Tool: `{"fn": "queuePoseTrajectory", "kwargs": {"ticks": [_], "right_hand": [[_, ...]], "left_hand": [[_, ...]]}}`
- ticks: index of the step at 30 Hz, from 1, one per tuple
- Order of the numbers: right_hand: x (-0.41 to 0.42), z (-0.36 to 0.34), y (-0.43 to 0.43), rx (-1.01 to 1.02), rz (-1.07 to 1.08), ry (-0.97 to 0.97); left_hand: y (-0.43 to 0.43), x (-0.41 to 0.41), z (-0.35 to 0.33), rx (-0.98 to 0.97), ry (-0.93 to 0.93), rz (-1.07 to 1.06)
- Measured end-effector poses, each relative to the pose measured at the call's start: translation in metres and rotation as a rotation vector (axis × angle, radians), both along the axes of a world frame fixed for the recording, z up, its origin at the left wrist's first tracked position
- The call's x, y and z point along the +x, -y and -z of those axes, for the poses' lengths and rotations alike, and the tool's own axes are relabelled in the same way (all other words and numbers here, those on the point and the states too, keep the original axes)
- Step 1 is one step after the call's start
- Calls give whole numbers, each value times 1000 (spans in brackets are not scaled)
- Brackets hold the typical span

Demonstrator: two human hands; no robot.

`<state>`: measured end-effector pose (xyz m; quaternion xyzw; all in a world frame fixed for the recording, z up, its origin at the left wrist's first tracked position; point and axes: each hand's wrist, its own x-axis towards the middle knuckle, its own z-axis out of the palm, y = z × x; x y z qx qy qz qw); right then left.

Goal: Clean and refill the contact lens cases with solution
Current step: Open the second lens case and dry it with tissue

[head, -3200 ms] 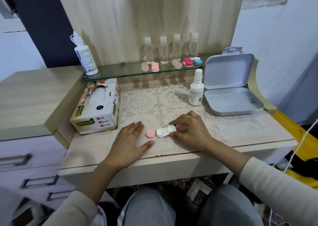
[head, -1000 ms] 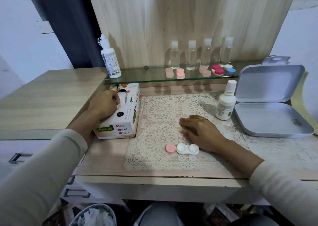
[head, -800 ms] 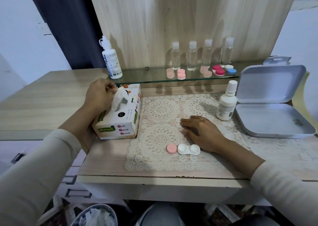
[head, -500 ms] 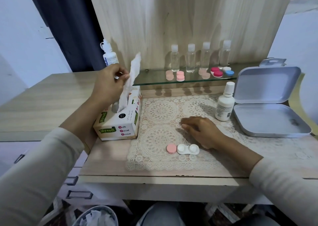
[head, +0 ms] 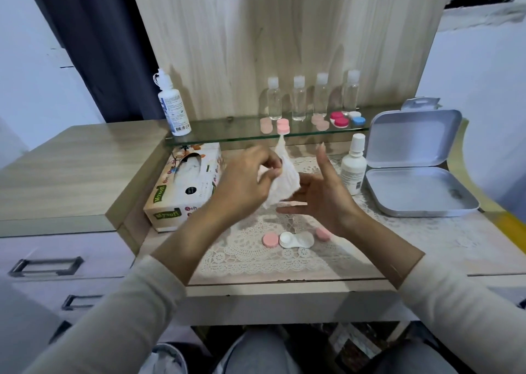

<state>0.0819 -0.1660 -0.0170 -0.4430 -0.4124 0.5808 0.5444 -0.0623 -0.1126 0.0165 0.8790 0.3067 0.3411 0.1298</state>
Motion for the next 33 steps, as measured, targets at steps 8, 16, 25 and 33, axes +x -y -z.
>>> {"fn": "queuePoseTrajectory", "kwargs": {"ticks": [8, 16, 25, 33], "right_hand": [[2, 9, 13, -49, 78, -208], [4, 10, 16, -96, 159, -204], [-2, 9, 16, 24, 286, 14], [4, 12, 20, 320, 352, 452]], "left_hand": [[18, 6, 32, -46, 67, 141], [14, -3, 35, -371, 91, -310], [11, -5, 35, -754, 468, -284], [14, -9, 28, -752, 525, -217]]}}
